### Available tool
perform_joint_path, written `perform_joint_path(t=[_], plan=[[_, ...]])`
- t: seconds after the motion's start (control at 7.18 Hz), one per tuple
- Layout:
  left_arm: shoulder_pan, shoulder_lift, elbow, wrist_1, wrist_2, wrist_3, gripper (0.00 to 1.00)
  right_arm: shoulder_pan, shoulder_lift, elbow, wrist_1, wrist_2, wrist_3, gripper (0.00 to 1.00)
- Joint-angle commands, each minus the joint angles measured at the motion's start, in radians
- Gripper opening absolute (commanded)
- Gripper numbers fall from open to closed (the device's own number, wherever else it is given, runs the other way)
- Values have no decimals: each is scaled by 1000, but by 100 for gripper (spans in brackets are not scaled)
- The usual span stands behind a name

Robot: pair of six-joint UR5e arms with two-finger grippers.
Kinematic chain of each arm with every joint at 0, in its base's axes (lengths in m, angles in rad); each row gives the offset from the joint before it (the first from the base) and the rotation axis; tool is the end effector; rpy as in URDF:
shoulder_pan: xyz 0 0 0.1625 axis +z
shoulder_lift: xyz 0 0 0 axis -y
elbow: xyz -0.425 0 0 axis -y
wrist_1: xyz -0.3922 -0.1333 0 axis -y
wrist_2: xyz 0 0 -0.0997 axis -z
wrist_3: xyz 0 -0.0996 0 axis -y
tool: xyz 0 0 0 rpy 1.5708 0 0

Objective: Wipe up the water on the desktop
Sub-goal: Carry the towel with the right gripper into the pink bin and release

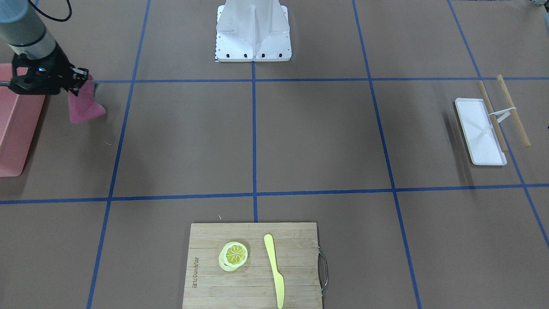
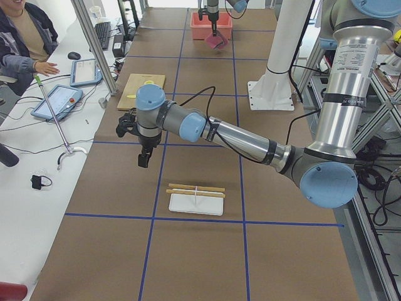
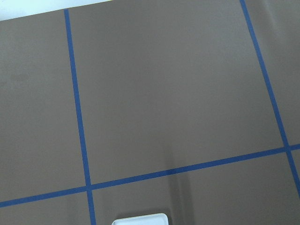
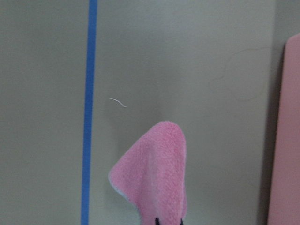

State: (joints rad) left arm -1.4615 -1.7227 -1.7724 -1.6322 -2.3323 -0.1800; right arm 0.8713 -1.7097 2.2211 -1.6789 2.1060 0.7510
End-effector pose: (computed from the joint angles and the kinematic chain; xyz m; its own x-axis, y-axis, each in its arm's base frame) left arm -0.0039 -0.5563 0.4726 0.6959 0.1868 -0.6934 0.0252 0.9586 0.2835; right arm -0.1999 -0.3657 0.4311 0.7910 -0.0366 0.6107 0.0717 0.9969 -0.0332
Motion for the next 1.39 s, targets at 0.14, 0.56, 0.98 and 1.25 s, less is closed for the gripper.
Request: perform_joint_path(t=[0.14,0.56,0.98,1.25], plan=[[1,6,-1,0,-1,-3,98,312,-175,13,-38,40,-442,0],[1,8,-1,0,-2,-3,98,523,-166,-110,-90,40,-750,0],[1,8,-4,0,-2,-3,98,529,-108,-210,-79,38,-759,0],[3,8,-12,0,-2,-4,98,529,-43,-289,-77,55,-754,3]])
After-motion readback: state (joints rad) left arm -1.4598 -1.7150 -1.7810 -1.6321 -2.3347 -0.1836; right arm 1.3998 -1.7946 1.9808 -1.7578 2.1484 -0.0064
